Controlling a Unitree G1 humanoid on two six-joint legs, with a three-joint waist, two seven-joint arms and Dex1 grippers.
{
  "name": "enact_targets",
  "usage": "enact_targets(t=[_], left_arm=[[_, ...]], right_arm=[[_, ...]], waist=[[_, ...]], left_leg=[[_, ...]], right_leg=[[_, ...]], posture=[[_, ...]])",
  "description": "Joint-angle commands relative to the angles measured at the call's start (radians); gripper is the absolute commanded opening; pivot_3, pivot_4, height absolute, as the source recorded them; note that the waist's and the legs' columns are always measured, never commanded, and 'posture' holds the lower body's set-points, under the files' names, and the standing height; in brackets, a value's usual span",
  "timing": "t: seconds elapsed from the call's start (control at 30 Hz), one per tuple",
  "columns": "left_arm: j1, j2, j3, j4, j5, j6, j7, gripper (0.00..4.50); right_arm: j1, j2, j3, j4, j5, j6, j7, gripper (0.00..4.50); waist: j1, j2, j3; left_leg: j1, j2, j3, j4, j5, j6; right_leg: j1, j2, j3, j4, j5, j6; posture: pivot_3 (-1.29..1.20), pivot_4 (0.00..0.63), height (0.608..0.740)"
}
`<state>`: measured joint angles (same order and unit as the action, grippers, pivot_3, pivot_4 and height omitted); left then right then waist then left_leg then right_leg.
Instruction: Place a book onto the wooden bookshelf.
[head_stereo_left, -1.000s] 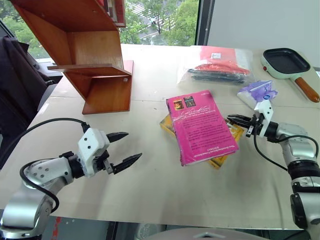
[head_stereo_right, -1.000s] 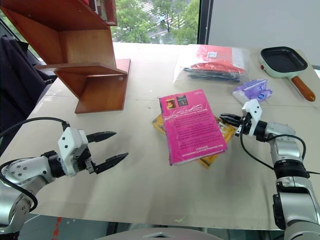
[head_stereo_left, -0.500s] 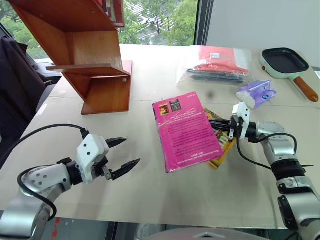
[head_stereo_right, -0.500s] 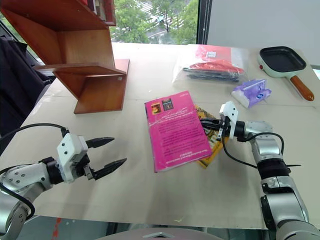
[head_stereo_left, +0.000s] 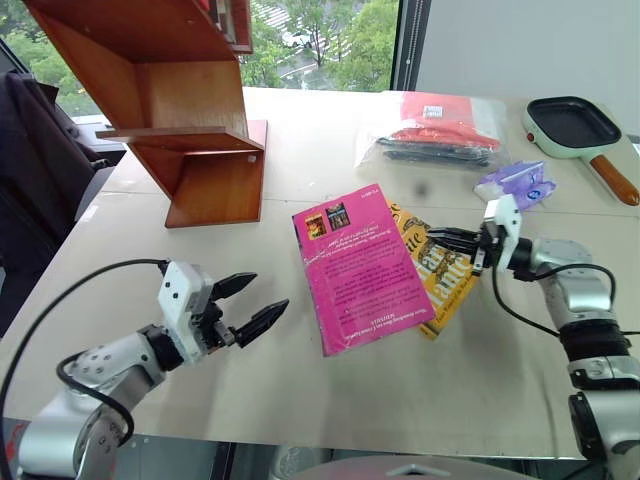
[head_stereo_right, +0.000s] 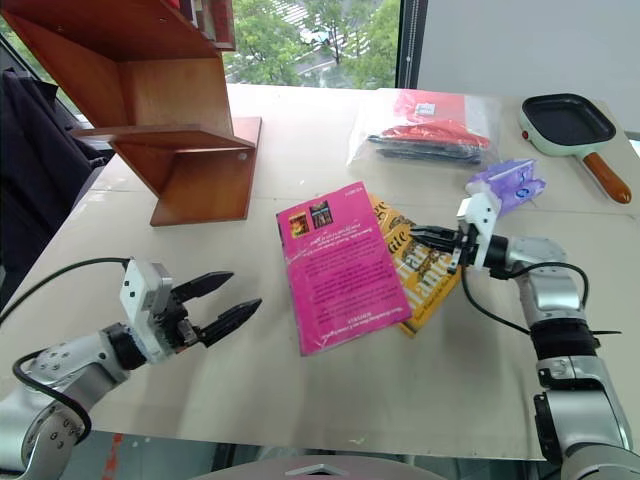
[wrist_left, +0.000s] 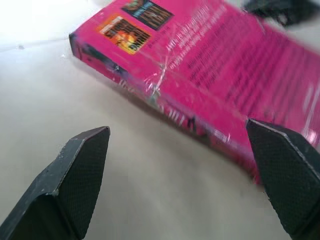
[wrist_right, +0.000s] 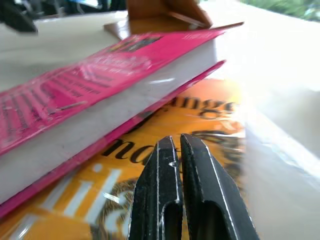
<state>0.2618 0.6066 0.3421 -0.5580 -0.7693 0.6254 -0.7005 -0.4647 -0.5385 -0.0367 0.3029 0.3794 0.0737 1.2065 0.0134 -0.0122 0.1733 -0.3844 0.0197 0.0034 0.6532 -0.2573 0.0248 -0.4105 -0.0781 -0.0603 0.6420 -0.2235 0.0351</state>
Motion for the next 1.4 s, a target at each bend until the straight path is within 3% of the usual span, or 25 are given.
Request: enact_targets(t=[0.03,0.3,0.63,0.77,0.9,0.97,1.0,1.13,1.3,1.4], left_arm=[[-0.032,-0.063,-0.012,0.018,-0.231,0.165,0.101,4.50],[-0.284,-0.214,-0.102,0.373,-0.485,0.468,0.260,4.50],[-0.471,-0.291,-0.133,0.581,-0.484,0.560,0.251,4.50],[-0.479,-0.281,-0.135,0.575,-0.493,0.583,0.218,3.33],[-0.476,-0.270,-0.103,0.529,-0.542,0.609,0.209,1.28],[-0.469,-0.274,-0.075,0.485,-0.578,0.602,0.228,0.39],[-0.467,-0.279,-0.058,0.455,-0.595,0.585,0.244,0.20],[-0.485,-0.239,0.006,0.276,-0.581,0.495,0.340,0.20],[-0.604,0.002,0.041,0.021,-0.490,0.443,0.414,0.20],[-0.699,0.172,-0.023,-0.080,-0.375,0.428,0.391,0.20]], right_arm=[[0.061,-0.043,-0.067,-0.166,0.098,0.093,-0.002,0.03],[0.376,-0.177,-0.257,-0.614,0.366,0.372,-0.069,0.03],[0.547,-0.184,-0.370,-0.804,0.484,0.439,-0.173,0.03],[0.597,-0.195,-0.407,-0.830,0.521,0.443,-0.155,0.00],[0.638,-0.223,-0.412,-0.812,0.503,0.412,-0.091,0.00],[0.633,-0.228,-0.407,-0.795,0.506,0.399,-0.066,0.00],[0.624,-0.229,-0.404,-0.783,0.508,0.394,-0.057,0.00],[0.562,-0.236,-0.392,-0.712,0.504,0.384,-0.034,0.00],[0.447,-0.245,-0.356,-0.553,0.479,0.359,0.037,0.00],[0.342,-0.229,-0.318,-0.456,0.478,0.362,0.070,0.00]], waist=[[-0.001,-0.001,0.000],[0.008,-0.002,0.000],[0.005,-0.003,-0.001],[0.005,-0.004,-0.001],[0.003,-0.004,-0.001],[0.001,-0.006,0.001],[0.001,-0.006,0.001],[0.001,-0.009,0.002],[0.002,-0.012,0.005],[0.002,-0.012,0.005]], left_leg=[[0.000,0.000,0.000,0.000,0.000,0.000],[0.001,-0.002,-0.004,0.002,0.000,0.000],[0.001,-0.005,-0.004,0.008,0.000,0.000],[0.000,-0.007,-0.005,0.008,0.000,0.000],[0.000,-0.007,-0.005,0.008,0.000,0.000],[-0.001,-0.006,-0.006,0.008,0.000,0.000],[-0.001,-0.004,-0.006,0.008,0.000,0.000],[-0.001,-0.002,-0.006,0.009,0.000,0.000],[-0.002,-0.001,-0.006,0.009,0.000,0.000],[-0.003,-0.002,-0.005,0.009,0.000,0.000]], right_leg=[[0.000,0.000,0.000,0.000,0.000,0.000],[0.002,0.000,-0.002,0.002,0.000,0.000],[0.005,0.001,0.000,0.002,-0.001,0.000],[0.005,0.000,0.000,0.002,-0.001,-0.001],[0.004,0.000,0.000,0.001,-0.001,-0.002],[0.004,0.000,0.000,0.001,-0.002,-0.001],[0.004,0.000,0.000,0.001,-0.002,-0.001],[0.004,0.000,0.002,0.001,-0.001,-0.002],[0.003,0.002,0.003,0.001,0.000,-0.005],[0.002,0.002,0.004,0.000,0.001,-0.005]], posture=[[0.00,0.150,0.731],[0.00,0.150,0.731],[0.00,0.150,0.731],[0.00,0.150,0.731],[0.00,0.150,0.731],[0.00,0.150,0.731],[0.00,0.150,0.731],[0.00,0.150,0.731],[0.00,0.150,0.731],[0.00,0.150,0.731]])
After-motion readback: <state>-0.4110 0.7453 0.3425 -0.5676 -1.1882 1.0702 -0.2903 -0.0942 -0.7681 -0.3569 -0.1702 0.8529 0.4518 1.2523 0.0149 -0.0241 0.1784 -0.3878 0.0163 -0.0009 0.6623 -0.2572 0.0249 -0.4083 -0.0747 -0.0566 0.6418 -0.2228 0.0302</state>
